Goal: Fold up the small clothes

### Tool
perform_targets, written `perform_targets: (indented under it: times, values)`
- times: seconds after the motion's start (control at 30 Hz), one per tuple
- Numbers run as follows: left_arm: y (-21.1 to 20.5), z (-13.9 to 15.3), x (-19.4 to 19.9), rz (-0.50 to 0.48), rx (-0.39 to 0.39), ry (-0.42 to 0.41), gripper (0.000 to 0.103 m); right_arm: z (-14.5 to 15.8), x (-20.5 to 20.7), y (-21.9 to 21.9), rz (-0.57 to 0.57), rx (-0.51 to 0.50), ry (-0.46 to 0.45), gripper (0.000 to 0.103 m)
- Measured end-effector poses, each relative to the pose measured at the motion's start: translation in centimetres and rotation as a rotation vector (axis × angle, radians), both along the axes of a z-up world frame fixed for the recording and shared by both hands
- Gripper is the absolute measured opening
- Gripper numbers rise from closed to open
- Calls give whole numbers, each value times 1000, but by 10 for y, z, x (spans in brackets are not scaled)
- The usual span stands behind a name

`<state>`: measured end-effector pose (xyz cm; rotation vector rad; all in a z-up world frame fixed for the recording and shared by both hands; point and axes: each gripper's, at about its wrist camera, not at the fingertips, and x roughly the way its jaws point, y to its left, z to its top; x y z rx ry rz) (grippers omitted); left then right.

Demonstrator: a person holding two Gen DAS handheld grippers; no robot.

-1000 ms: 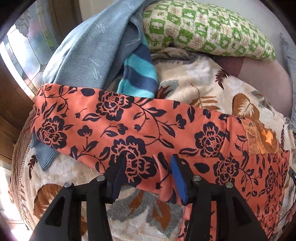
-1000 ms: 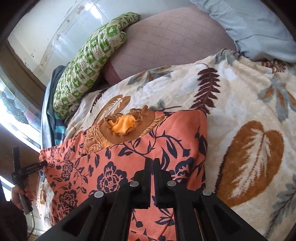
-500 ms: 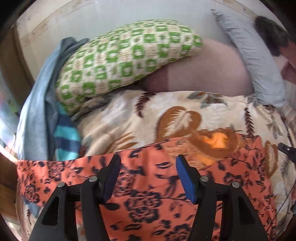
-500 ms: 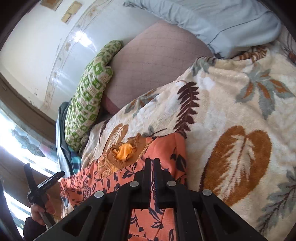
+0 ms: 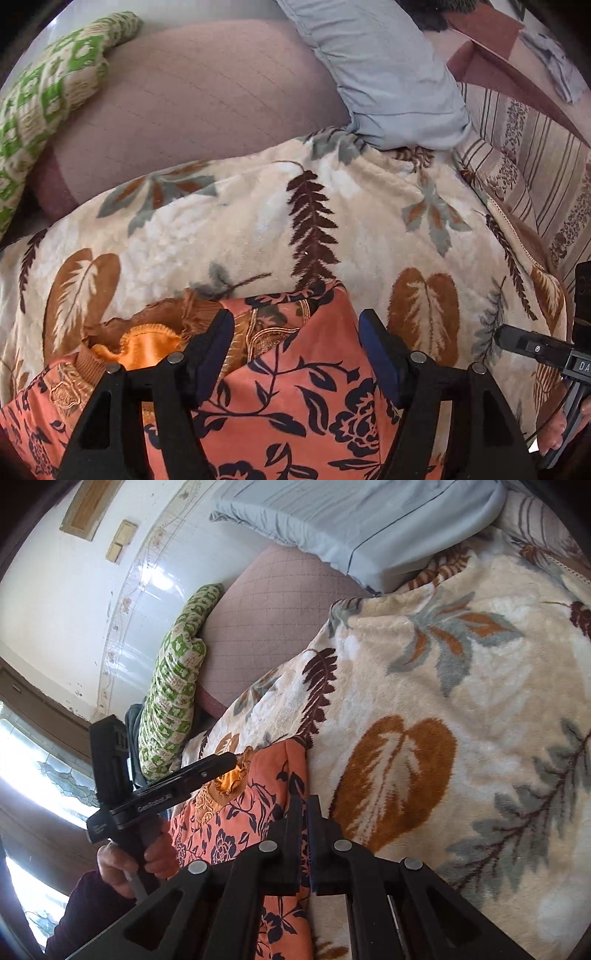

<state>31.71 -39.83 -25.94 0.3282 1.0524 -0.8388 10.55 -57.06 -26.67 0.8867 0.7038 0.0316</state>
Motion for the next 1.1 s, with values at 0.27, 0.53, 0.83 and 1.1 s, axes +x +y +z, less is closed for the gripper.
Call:
perform_targets:
  times: [0.27, 0.53, 0.83, 1.1]
  values:
    - [0, -15, -9, -111, -18, 65, 54, -22, 3, -20, -53, 98, -19, 31]
    - [-34, -12, -23, -224, 79, -21, 3, -28, -1, -30, -141, 108, -1, 75]
    - [-60, 17, -21, -192, 72, -100, 1, -17, 0, -25, -95, 80, -33, 75]
    - [137, 46, -31, 198, -7, -107, 59, -4, 30, 40, 134, -12, 51, 75]
